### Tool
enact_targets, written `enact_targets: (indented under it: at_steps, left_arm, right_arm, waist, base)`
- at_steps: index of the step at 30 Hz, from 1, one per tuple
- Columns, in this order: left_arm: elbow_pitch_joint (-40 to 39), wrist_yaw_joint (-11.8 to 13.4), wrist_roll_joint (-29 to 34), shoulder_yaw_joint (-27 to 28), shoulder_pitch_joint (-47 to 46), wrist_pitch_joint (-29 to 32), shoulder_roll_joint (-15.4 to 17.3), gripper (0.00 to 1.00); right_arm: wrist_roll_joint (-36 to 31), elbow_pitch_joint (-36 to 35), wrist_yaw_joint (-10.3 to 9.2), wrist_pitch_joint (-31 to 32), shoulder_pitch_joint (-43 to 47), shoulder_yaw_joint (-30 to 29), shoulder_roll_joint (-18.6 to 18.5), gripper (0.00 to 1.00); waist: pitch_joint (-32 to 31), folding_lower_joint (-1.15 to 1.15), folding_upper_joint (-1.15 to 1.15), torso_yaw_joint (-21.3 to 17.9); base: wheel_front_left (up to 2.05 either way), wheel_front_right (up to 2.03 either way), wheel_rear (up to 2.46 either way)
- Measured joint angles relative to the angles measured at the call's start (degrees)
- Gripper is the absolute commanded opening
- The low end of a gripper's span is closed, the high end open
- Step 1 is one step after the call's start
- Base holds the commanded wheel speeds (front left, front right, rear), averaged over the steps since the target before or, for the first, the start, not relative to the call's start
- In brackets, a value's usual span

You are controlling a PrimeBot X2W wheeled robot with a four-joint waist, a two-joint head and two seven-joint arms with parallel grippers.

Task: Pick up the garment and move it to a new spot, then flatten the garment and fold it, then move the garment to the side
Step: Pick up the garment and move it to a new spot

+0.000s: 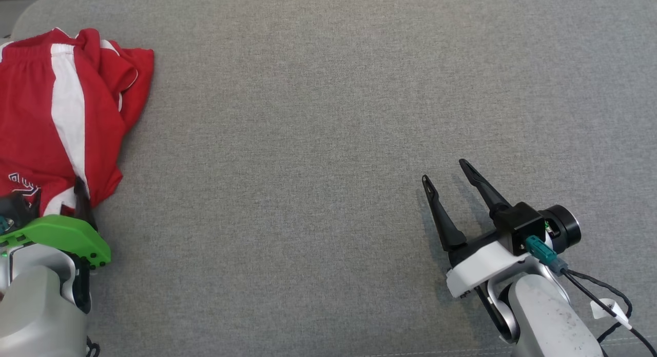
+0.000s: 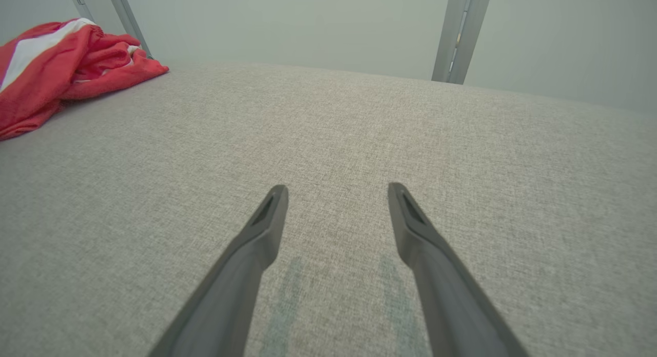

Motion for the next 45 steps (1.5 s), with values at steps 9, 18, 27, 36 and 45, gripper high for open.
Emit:
enact_targets:
  at_steps: [9,18,27,36,45]
  left_arm:
    - [8.5,1.1,-1.1,0.5,-2.7,0.4,0.1,0.00]
    - [-3.1,-0.1,-0.7,1.4,-2.2,0.1,0.0,0.00]
    - [-26.9,-0.2,4.9,4.5,5.5,0.2,-1.4,0.00]
    - [-43.1,-0.9,8.0,3.2,8.1,0.2,-5.6,0.00]
    - [-47.7,-1.2,8.5,-1.2,8.3,0.1,-7.9,0.00]
  right_arm:
    - [1.1,0.6,0.00,0.0,-0.2,0.3,0.6,1.00]
    - [2.7,0.7,0.00,0.0,0.1,-0.2,1.3,1.00]
    - [4.6,1.4,0.00,0.0,1.9,0.2,2.1,1.00]
    - [5.2,1.1,0.00,0.0,3.9,0.0,2.4,1.00]
    - [5.6,1.0,0.00,0.0,5.7,-0.2,2.5,1.00]
  waist:
    - [-0.5,0.00,0.00,0.0]
    - [-3.4,0.00,0.00,0.4]
    - [-7.9,0.00,0.00,0.9]
    - [-12.5,-0.01,0.00,-0.2]
    - [-15.0,-0.01,0.00,-4.6]
  base:
    - [0.00,0.00,0.00]
    - [0.00,0.00,0.00]
    - [0.00,0.00,0.00]
    - [0.00,0.00,0.00]
    - [0.00,0.00,0.00]
